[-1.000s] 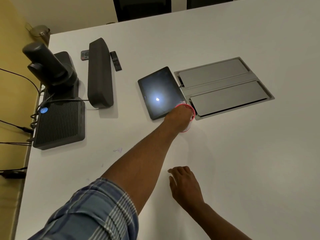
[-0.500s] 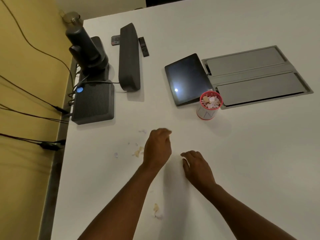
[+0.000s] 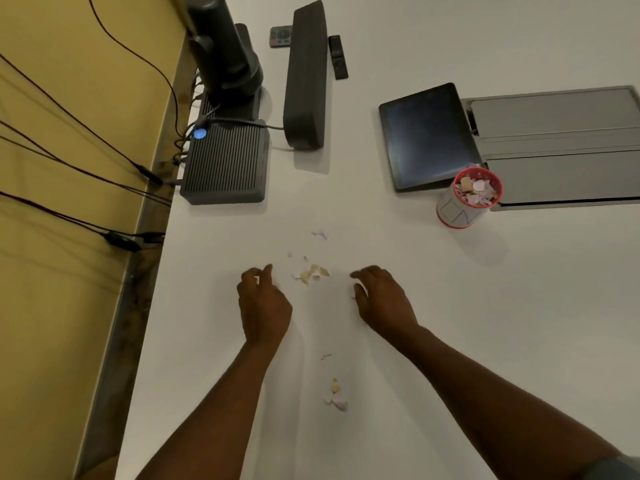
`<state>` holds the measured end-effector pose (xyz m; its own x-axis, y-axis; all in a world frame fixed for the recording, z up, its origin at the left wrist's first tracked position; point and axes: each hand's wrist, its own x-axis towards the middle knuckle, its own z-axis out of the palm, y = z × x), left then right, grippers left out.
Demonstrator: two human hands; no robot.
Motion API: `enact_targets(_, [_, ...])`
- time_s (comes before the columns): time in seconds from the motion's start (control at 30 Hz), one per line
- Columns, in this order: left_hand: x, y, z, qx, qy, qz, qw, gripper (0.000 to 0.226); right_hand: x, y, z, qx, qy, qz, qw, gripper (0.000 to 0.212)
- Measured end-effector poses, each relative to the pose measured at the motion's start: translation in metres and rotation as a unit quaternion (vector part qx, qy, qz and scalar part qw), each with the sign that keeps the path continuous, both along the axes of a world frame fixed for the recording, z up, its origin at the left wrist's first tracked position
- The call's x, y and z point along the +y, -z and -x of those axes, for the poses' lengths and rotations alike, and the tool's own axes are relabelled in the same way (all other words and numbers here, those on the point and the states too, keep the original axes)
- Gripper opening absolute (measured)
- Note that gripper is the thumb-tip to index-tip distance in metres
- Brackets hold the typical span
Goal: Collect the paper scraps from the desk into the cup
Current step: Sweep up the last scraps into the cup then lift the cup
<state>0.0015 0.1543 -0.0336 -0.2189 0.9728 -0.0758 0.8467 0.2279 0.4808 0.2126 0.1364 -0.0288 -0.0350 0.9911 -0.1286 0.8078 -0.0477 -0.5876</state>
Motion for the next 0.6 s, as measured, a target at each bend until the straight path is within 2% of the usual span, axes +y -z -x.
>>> enact_targets(0.13, [0.030,0.010,0.006,-0.009,-0.014,0.066,0.998,0.061,0.050,-0.001,0.014,-0.008,-0.033,0.016,0.999,0.037])
enact_targets(0.27, [0.049,0.016,0.004,0.024,0.073,0.087,0.993,0.092,0.089,0.005,0.022,-0.047,-0.081,0.020,0.995,0.048])
enact_targets(0.37, [0.057,0.020,0.002,0.040,0.140,0.093,0.985,0.101,0.101,0.013,0.026,-0.070,-0.144,0.029,0.987,0.056])
enact_targets(0.47, [0.061,0.023,0.001,0.012,0.186,0.071,0.980,0.085,0.102,0.019,0.034,-0.080,-0.199,0.012,0.977,0.055])
enact_targets(0.6, [0.055,0.025,0.000,-0.019,0.210,0.016,0.977,0.043,0.090,0.019,0.042,-0.079,-0.209,-0.044,0.974,0.042])
